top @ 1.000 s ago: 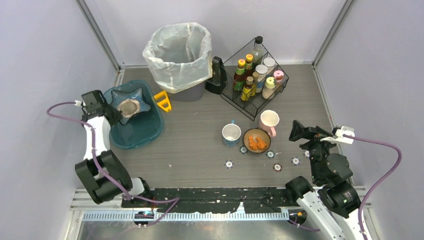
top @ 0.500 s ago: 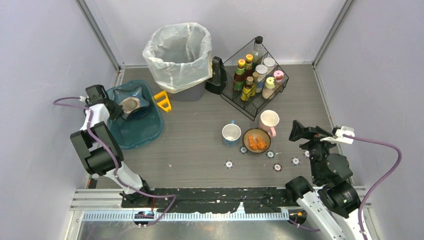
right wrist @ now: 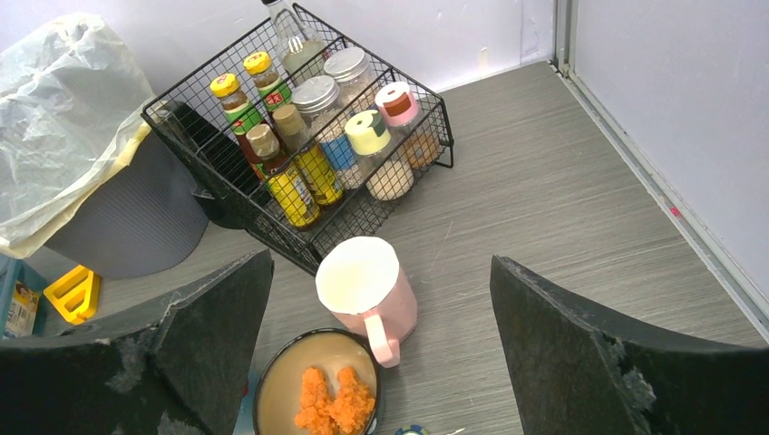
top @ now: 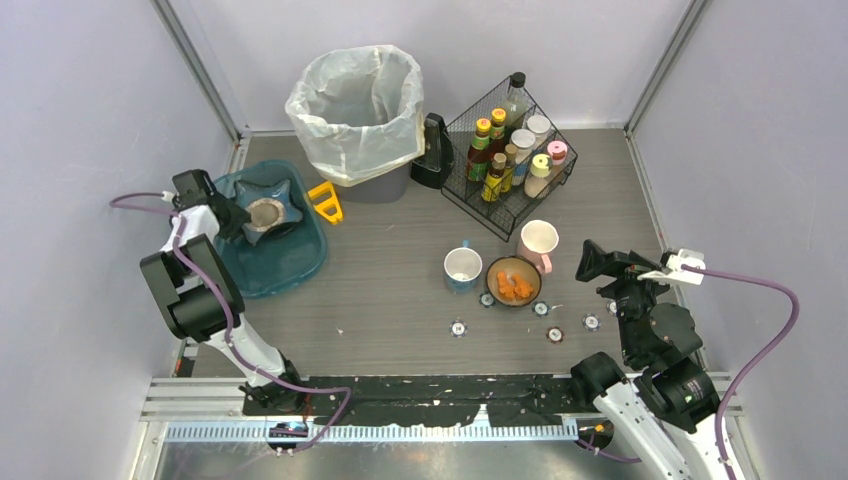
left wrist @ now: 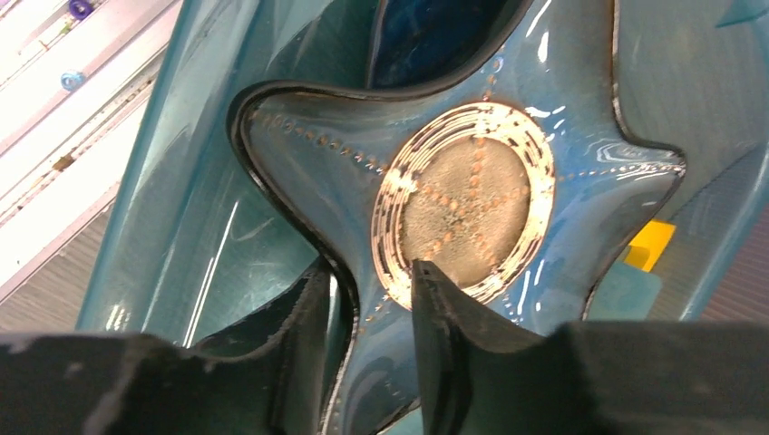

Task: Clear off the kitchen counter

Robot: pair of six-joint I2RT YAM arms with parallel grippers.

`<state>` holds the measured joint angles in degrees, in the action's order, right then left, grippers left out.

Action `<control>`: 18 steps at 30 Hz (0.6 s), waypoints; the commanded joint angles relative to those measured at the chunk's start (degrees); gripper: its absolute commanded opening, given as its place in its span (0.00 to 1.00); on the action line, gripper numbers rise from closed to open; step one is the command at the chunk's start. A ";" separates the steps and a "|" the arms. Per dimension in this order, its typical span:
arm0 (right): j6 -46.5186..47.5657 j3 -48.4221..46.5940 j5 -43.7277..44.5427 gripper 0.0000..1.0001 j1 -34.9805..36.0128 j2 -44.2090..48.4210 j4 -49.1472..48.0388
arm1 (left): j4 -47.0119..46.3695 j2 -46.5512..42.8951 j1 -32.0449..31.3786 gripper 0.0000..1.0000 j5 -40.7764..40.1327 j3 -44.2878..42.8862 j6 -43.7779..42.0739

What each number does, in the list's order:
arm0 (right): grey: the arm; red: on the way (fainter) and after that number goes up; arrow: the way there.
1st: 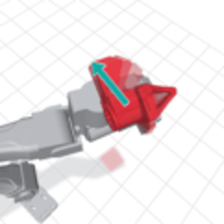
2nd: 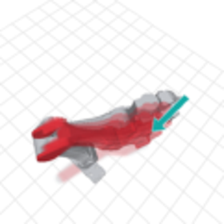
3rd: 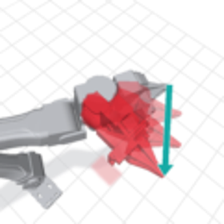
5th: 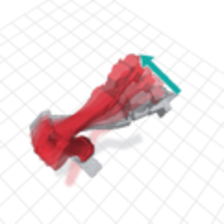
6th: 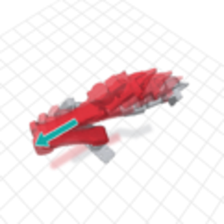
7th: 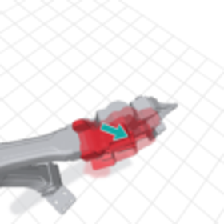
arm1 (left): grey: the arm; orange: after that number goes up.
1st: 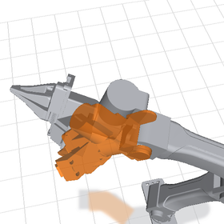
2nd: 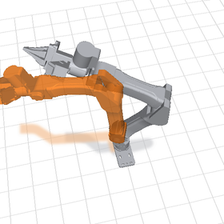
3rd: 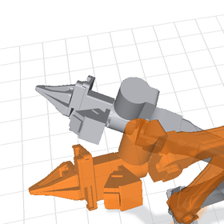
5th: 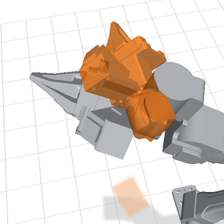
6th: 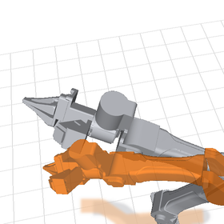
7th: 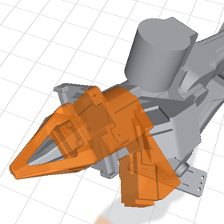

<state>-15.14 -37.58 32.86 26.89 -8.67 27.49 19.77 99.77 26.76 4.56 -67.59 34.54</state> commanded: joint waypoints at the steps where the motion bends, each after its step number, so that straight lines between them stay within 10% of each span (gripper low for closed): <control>1: 0.15 -0.08 -0.31 0.95 -0.09 -0.48 -1.56 | -5.69 -1.17 0.22 0.42 1.06 -3.08 -0.91; 18: -2.21 -4.27 -7.31 0.95 -0.04 -6.21 2.03 | 5.52 -18.76 -5.76 0.96 -6.37 -3.28 -4.41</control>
<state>-15.40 -38.26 28.77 26.89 -10.52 28.01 21.23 87.18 23.97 1.50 -68.90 31.62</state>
